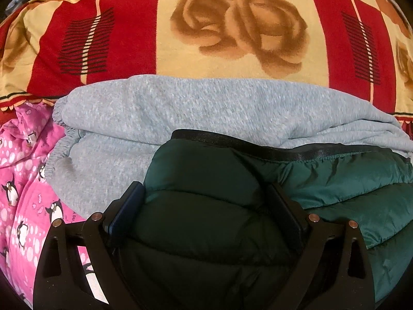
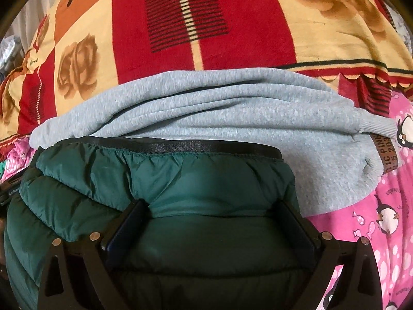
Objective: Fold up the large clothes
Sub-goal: 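Press both open tools down on the folded green jacket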
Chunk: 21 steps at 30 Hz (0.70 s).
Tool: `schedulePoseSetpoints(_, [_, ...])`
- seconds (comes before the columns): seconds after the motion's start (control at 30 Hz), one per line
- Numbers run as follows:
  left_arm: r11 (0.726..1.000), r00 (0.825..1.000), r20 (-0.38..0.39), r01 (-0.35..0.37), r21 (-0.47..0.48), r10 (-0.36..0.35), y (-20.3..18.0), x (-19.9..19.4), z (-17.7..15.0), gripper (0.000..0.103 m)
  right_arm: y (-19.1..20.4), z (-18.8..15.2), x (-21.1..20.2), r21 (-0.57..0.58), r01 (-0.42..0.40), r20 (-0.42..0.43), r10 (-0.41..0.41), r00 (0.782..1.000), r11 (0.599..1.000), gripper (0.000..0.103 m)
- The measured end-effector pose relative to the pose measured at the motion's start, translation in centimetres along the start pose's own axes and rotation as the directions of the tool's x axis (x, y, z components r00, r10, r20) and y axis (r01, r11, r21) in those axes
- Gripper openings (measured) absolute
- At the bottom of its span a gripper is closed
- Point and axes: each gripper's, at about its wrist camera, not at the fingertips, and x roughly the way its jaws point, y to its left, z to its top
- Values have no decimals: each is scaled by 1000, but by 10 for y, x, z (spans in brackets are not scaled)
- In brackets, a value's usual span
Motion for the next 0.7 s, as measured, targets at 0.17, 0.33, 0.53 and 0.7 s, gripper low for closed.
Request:
schedulePoseSetpoints(0.17, [1000, 1000, 0, 4, -1, -4, 1, 0, 0, 96, -1, 0, 0, 1, -1, 1, 1, 1000, 1000, 101])
schedulePoseSetpoints(0.33, [1000, 1000, -1, 13, -7, -13, 3, 1, 0, 96, -2, 0, -1, -3, 4, 1, -4, 1000, 1000, 101])
schedulePoseSetpoints(0.53, [1000, 1000, -3, 16, -10, -16, 2, 2, 0, 96, -1, 0, -2, -8, 10, 3, -10, 1000, 1000, 101])
schedulePoseSetpoints(0.7, [1000, 1000, -3, 15, -11, -15, 2, 1, 0, 96, 0, 0, -3, -12, 19, 9, -19, 1000, 1000, 101])
